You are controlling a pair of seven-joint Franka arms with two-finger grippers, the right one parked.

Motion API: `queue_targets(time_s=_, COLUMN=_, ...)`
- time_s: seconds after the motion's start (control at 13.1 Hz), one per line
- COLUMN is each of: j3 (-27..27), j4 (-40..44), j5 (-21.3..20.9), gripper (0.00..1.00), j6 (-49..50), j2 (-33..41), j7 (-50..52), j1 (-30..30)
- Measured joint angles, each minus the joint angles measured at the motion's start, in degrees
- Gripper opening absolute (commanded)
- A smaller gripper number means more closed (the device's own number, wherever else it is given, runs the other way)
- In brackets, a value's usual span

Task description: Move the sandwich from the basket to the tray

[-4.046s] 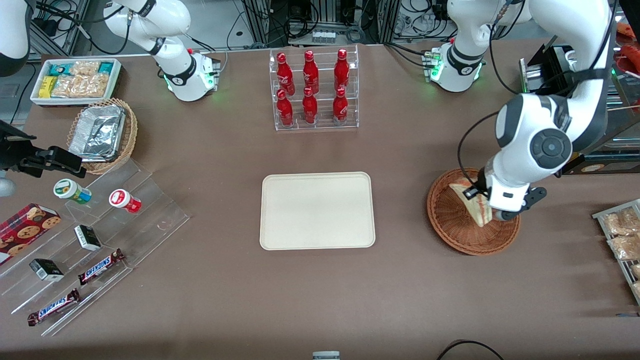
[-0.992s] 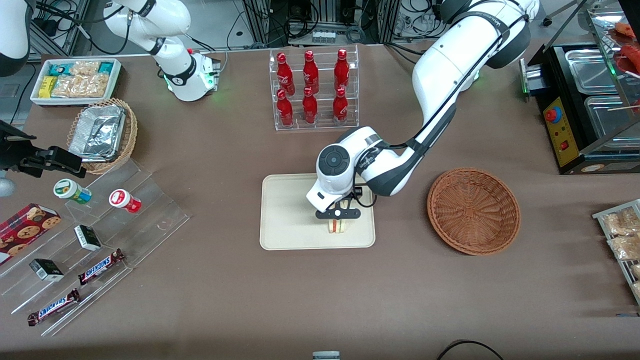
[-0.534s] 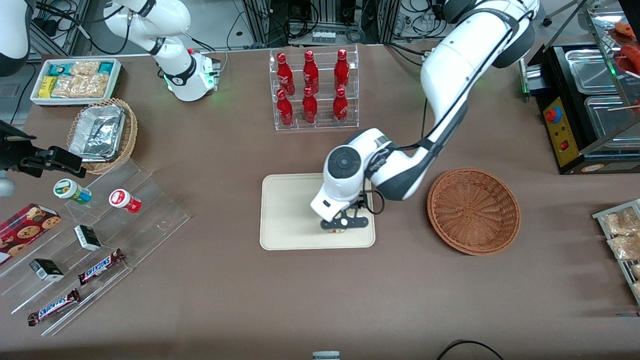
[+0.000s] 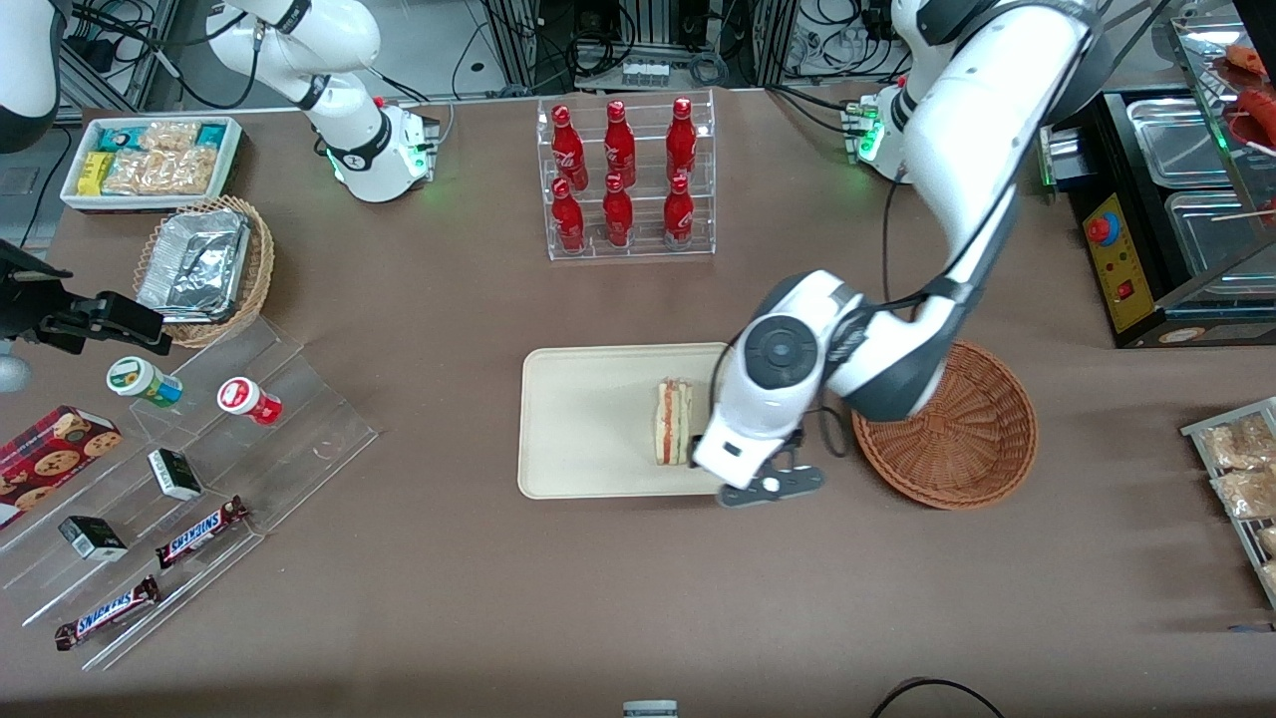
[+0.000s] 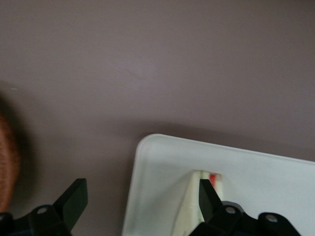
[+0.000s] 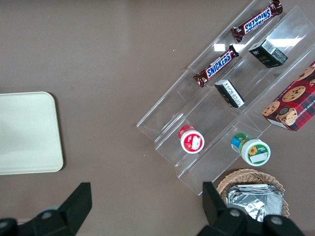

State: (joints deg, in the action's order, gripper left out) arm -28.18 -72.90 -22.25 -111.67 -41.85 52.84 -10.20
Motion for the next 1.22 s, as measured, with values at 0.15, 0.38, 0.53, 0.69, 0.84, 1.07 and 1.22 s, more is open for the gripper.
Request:
queue_targets(time_s=0.15, j3=-0.07, j4=-0.01, j5=0.38, gripper=1.0, j6=2.74, j2=2.36, j7=-0.29, j1=2.68)
queue_targets(time_s=0.38, j3=-0.09, j4=-0.01, j5=0.81, gripper=1.0, j6=8.09, j2=5.3, j7=-1.9, j1=5.29)
queue_targets(time_s=0.53, j3=-0.06, j4=-0.01, j5=2.13, gripper=1.0, j6=10.56, j2=7.09, j7=-2.42, j1=7.15)
queue_targets(time_s=0.69, j3=-0.05, j4=-0.02, j5=2.92, gripper=1.0, j6=14.2, j2=8.92, j7=-4.24, j1=9.29)
queue_targets(time_s=0.84, j3=1.84, j4=-0.08, j5=6.37, gripper=1.0, j6=17.93, j2=11.66, j7=-9.48, j1=10.22)
queue_targets(time_s=1.07, j3=10.44, j4=-0.33, j5=13.53, gripper=1.0, j6=24.61, j2=17.72, j7=-20.86, j1=9.17)
queue_targets(time_s=1.22, j3=14.81, j4=-0.38, j5=16.15, gripper=1.0, j6=29.65, j2=21.44, j7=-28.19, j1=8.97)
